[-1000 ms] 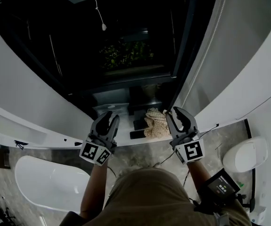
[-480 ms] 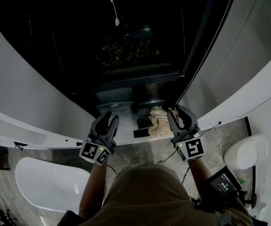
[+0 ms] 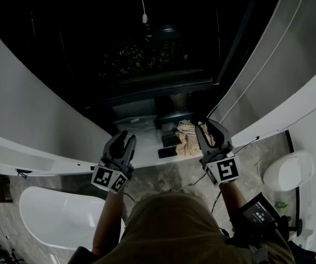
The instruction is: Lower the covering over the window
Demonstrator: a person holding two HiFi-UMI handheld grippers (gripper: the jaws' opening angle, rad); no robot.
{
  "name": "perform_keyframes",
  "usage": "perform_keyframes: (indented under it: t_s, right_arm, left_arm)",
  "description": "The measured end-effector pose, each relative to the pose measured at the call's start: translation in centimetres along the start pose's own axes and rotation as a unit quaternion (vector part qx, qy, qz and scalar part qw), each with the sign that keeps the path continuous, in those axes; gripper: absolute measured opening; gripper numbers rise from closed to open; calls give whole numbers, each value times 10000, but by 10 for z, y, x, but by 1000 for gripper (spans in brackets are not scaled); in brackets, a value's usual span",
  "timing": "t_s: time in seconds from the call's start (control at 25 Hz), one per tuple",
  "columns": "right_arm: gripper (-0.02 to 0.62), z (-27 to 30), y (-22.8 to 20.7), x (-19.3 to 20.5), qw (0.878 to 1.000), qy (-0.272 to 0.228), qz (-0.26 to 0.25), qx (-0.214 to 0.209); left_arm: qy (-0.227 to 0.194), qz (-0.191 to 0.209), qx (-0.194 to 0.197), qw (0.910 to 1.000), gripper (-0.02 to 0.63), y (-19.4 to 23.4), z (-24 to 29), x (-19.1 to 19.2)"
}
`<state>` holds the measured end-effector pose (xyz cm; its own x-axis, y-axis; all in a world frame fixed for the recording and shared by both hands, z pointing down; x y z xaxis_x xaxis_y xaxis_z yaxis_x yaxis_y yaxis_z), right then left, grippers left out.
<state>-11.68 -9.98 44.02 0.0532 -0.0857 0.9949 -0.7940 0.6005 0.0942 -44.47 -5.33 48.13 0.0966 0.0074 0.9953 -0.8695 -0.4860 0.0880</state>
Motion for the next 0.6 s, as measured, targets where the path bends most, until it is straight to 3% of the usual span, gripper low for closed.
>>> perform_keyframes:
  t_s: [0.6]
  right_arm:
    - [110, -3, 18, 10, 9991, 354, 111, 226]
  left_arm:
    - [25, -61, 167, 9998, 114, 14, -4, 11]
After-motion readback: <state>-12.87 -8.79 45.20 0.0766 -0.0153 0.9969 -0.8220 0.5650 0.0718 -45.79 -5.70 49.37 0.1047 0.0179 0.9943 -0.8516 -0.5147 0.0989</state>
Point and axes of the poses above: the fingertips, and each gripper's own axes: z forward along the fingers, y to its left, x out of its underside, the point moved 10 cm from there along -z, backward along the fingers, and after that the axes turned 3 degrees about z, right-handed, at the moved point
